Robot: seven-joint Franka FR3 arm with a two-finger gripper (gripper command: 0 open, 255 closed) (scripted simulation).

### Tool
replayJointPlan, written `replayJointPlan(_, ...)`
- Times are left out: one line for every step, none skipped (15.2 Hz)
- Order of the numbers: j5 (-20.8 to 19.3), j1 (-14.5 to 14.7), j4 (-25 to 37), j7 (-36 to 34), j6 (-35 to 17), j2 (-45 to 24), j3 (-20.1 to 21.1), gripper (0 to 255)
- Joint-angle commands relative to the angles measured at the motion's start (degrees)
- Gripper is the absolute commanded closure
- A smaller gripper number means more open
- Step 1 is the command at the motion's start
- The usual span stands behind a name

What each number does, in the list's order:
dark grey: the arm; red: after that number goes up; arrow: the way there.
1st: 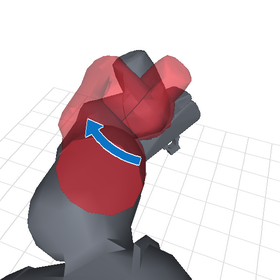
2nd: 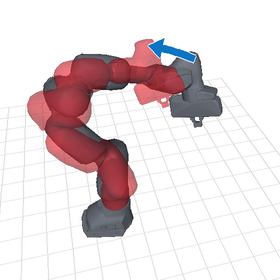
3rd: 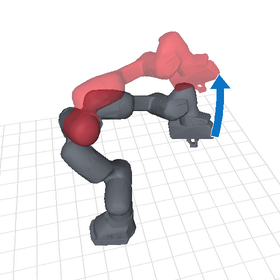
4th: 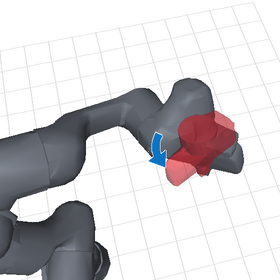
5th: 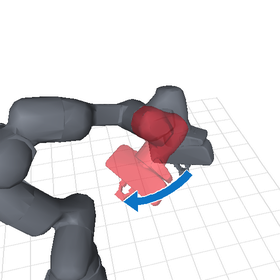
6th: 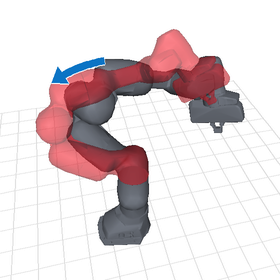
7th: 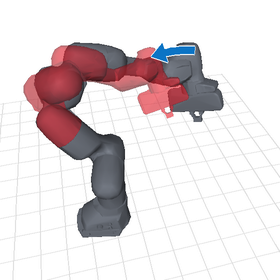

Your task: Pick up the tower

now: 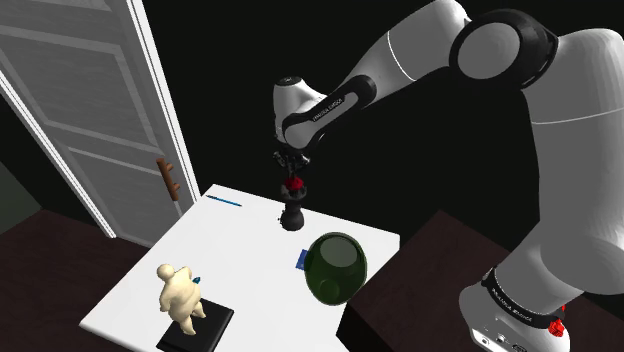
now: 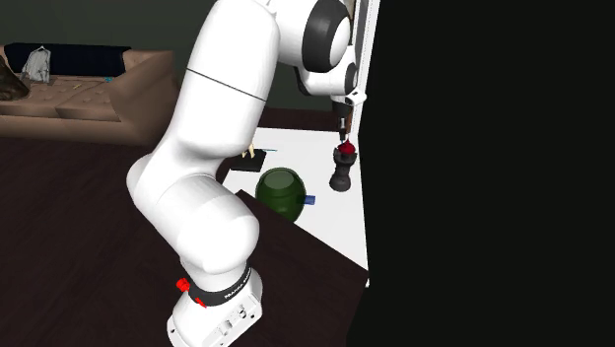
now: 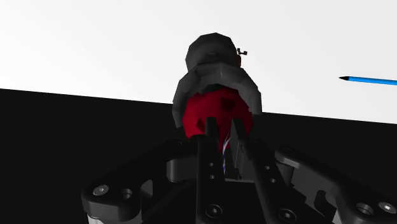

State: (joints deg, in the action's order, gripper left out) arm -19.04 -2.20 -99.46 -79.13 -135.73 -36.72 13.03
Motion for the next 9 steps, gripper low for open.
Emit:
replayJointPlan(0.3,-0.1,-0.1,0.2,0.9,1.1,0.3,255)
replayJointPlan(0.5,-0.2,-0.1,0.4,1.4,1.6,0.4,255)
replayJointPlan(0.7,-0.3,-0.1,0.6,1.9,2.1,0.5,255)
replayJointPlan(0.9,-0.4,-0.1,0.7,2.4,2.6,0.7,255)
replayJointPlan(1.1,-0.5,0.0,0.9,2.9,3.1,0.8,255)
replayJointPlan(1.3,-0.6,0.0,1.0,3.4,3.6,0.9,255)
replayJointPlan(1.5,-0.7,0.1,1.2,3.9,4.0,1.1,255)
replayJointPlan(1.7,-0.7,0.1,1.3,4.5,4.5,1.2,255)
replayJointPlan(1.8,-0.8,0.2,1.5,5.0,5.0,1.3,255)
